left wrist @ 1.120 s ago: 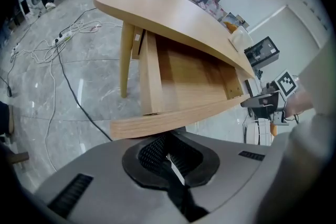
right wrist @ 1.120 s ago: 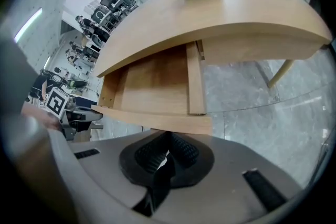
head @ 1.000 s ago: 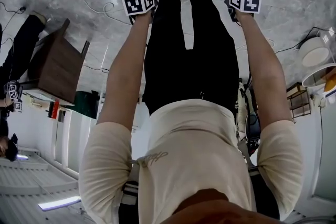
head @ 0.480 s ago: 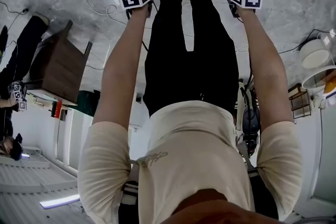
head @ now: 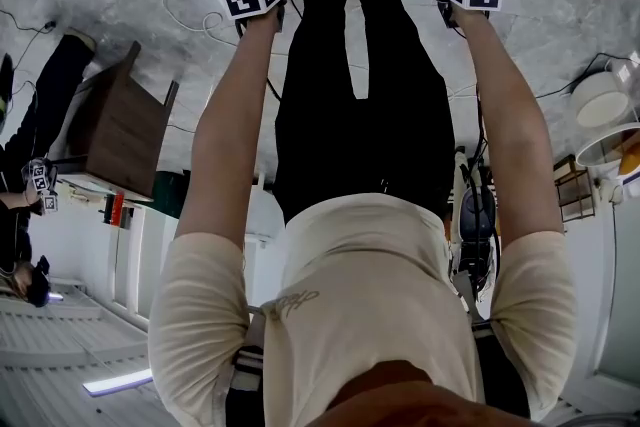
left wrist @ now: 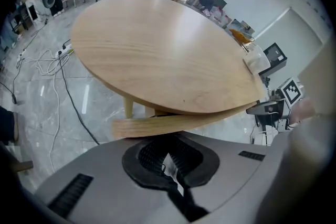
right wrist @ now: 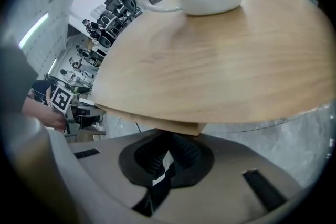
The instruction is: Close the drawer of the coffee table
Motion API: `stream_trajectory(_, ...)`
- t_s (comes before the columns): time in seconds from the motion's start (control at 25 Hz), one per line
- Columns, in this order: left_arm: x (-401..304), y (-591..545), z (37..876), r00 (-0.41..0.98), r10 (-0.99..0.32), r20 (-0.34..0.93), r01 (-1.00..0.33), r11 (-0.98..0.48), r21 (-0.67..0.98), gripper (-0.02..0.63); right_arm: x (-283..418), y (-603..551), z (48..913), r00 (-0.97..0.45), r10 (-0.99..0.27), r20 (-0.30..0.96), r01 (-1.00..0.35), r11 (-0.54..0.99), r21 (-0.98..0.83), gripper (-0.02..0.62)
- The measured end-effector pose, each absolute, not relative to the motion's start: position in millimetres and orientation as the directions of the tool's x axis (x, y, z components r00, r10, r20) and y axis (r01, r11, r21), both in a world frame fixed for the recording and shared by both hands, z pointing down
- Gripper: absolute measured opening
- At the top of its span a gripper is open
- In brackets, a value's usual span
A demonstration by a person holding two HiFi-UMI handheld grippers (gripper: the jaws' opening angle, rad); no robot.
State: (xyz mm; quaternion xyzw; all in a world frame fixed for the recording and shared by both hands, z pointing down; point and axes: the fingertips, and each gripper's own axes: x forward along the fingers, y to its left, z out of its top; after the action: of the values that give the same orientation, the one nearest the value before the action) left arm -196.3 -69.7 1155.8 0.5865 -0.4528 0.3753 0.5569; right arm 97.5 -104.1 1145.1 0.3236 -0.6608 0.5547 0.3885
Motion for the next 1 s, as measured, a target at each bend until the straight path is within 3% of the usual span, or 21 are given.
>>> stream_trajectory(0.44, -190, -79, 1157, 0.331, -0.095, 0.939, -0.941, 0.046, 0.336, 0.003, 107, -112, 1143, -0.490, 0.026, 0.871, -0.843, 0.241, -0.481, -0.005)
stream_trajectory(0.72, -162, -61, 1143, 0.333, 0.033, 0.942, -0.938, -0.094, 0.335, 0.003, 92, -102, 1118, -0.547, 0.114, 0.829, -0.797, 0.231, -0.558, -0.003)
stream_trajectory(1.0, -137, -59, 1079, 0.368, 0.009, 0.930, -0.921, -0.132, 0.366, 0.003, 94, -86, 1069, -0.520, 0.145, 0.842, -0.777, 0.328, -0.537, -0.005)
